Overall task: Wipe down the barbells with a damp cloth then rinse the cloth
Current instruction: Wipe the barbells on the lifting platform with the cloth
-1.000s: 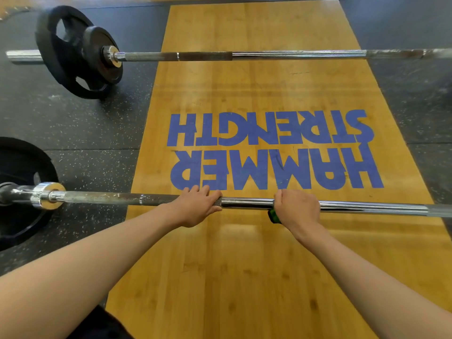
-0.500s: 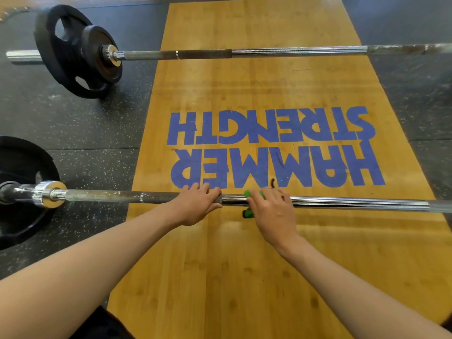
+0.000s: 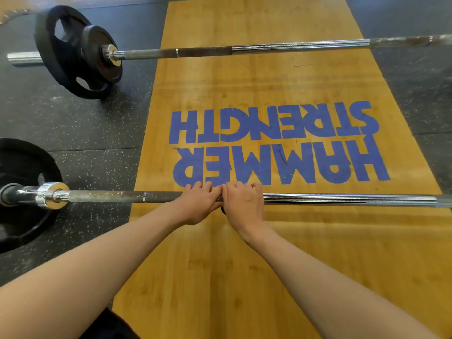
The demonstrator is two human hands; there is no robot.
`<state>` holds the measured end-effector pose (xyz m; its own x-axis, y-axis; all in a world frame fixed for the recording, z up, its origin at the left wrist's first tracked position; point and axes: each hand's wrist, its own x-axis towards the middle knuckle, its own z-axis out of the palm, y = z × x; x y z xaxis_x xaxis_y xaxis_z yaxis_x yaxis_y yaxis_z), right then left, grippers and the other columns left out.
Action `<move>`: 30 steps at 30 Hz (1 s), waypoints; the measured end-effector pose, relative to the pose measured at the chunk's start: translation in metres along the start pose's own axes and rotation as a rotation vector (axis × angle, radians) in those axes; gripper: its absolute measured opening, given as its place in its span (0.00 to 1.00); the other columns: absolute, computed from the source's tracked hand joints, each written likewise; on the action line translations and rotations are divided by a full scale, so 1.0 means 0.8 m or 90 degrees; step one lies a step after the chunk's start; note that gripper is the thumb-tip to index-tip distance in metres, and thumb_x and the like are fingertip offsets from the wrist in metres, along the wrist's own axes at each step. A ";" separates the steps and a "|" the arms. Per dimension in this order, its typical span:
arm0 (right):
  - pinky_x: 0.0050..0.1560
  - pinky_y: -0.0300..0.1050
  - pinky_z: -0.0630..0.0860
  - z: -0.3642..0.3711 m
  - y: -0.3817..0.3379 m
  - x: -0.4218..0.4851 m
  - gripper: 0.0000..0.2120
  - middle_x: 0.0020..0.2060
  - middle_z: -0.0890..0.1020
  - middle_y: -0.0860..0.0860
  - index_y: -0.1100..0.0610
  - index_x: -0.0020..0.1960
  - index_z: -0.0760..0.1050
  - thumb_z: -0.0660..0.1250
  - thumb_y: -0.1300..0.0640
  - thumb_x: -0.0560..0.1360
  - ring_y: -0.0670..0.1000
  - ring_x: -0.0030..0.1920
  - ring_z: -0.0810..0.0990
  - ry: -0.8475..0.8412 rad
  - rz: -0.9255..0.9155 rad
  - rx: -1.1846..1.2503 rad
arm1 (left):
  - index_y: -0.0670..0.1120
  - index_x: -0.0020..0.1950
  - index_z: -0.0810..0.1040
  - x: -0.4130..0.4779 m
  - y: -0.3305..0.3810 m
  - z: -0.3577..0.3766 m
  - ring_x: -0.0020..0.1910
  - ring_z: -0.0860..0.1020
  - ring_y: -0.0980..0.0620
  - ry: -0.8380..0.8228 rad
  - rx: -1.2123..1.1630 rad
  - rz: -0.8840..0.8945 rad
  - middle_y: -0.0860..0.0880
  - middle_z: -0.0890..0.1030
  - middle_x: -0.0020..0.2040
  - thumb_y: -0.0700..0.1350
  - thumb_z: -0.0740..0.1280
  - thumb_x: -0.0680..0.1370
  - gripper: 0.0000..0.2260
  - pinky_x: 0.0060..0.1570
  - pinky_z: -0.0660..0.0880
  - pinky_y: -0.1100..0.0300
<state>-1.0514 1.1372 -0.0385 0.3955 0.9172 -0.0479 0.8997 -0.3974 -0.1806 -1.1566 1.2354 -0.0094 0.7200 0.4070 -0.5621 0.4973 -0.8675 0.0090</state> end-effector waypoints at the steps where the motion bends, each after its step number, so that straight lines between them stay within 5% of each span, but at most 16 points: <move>1: 0.51 0.52 0.71 0.012 0.015 -0.012 0.15 0.37 0.79 0.50 0.53 0.48 0.78 0.55 0.50 0.85 0.55 0.38 0.78 0.055 -0.053 -0.003 | 0.47 0.75 0.60 0.000 0.000 0.001 0.57 0.70 0.44 0.002 0.000 0.000 0.45 0.70 0.63 0.58 0.47 0.85 0.22 0.57 0.68 0.49; 4: 0.54 0.52 0.71 0.019 0.071 -0.031 0.13 0.47 0.81 0.50 0.51 0.60 0.77 0.57 0.47 0.84 0.56 0.46 0.78 0.111 -0.135 -0.043 | 0.47 0.70 0.63 0.003 -0.001 0.004 0.55 0.70 0.46 0.005 0.012 -0.004 0.46 0.70 0.61 0.59 0.48 0.85 0.21 0.55 0.67 0.51; 7: 0.50 0.52 0.69 -0.002 0.108 -0.035 0.16 0.37 0.78 0.49 0.52 0.46 0.77 0.53 0.51 0.84 0.55 0.39 0.77 0.098 -0.035 -0.045 | 0.47 0.68 0.65 0.002 -0.001 0.007 0.52 0.68 0.48 0.009 0.009 -0.010 0.47 0.71 0.60 0.60 0.48 0.85 0.21 0.55 0.68 0.52; 12: 0.38 0.45 0.65 -0.041 0.101 0.006 0.14 0.31 0.71 0.49 0.55 0.37 0.70 0.53 0.63 0.79 0.53 0.30 0.68 -0.163 0.146 -0.085 | 0.46 0.67 0.65 0.002 0.000 0.003 0.51 0.66 0.49 0.009 0.010 -0.010 0.47 0.71 0.60 0.59 0.48 0.85 0.20 0.55 0.68 0.52; 15: 0.38 0.43 0.66 -0.047 0.041 0.031 0.14 0.34 0.72 0.50 0.54 0.35 0.68 0.54 0.64 0.78 0.53 0.35 0.72 -0.240 0.113 -0.067 | 0.45 0.66 0.65 0.003 0.001 0.001 0.50 0.65 0.48 0.000 0.012 -0.016 0.46 0.70 0.60 0.59 0.48 0.85 0.20 0.53 0.66 0.52; 19: 0.55 0.52 0.71 -0.027 -0.016 0.019 0.15 0.30 0.71 0.47 0.52 0.37 0.68 0.56 0.58 0.83 0.53 0.35 0.72 -0.133 0.014 -0.037 | 0.45 0.69 0.64 0.001 0.002 -0.002 0.50 0.64 0.48 -0.006 -0.005 -0.023 0.45 0.69 0.62 0.56 0.48 0.86 0.19 0.56 0.67 0.50; 24: 0.61 0.55 0.71 0.004 0.064 -0.027 0.13 0.42 0.83 0.50 0.52 0.53 0.77 0.55 0.50 0.85 0.56 0.43 0.80 0.051 -0.112 -0.024 | 0.44 0.67 0.65 0.002 0.003 -0.005 0.54 0.68 0.46 -0.024 0.004 -0.020 0.46 0.70 0.61 0.59 0.49 0.85 0.21 0.58 0.68 0.49; 30: 0.63 0.56 0.69 -0.042 0.170 -0.034 0.20 0.28 0.74 0.46 0.52 0.34 0.70 0.50 0.54 0.82 0.52 0.30 0.74 -0.017 0.150 -0.068 | 0.45 0.67 0.65 0.002 0.000 -0.006 0.54 0.68 0.47 -0.032 0.012 -0.004 0.46 0.69 0.61 0.59 0.49 0.85 0.21 0.61 0.69 0.48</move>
<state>-0.9335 1.0575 -0.0285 0.5929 0.7988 -0.1020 0.7982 -0.5997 -0.0569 -1.1530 1.2376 -0.0066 0.6913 0.3977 -0.6033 0.4921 -0.8705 -0.0099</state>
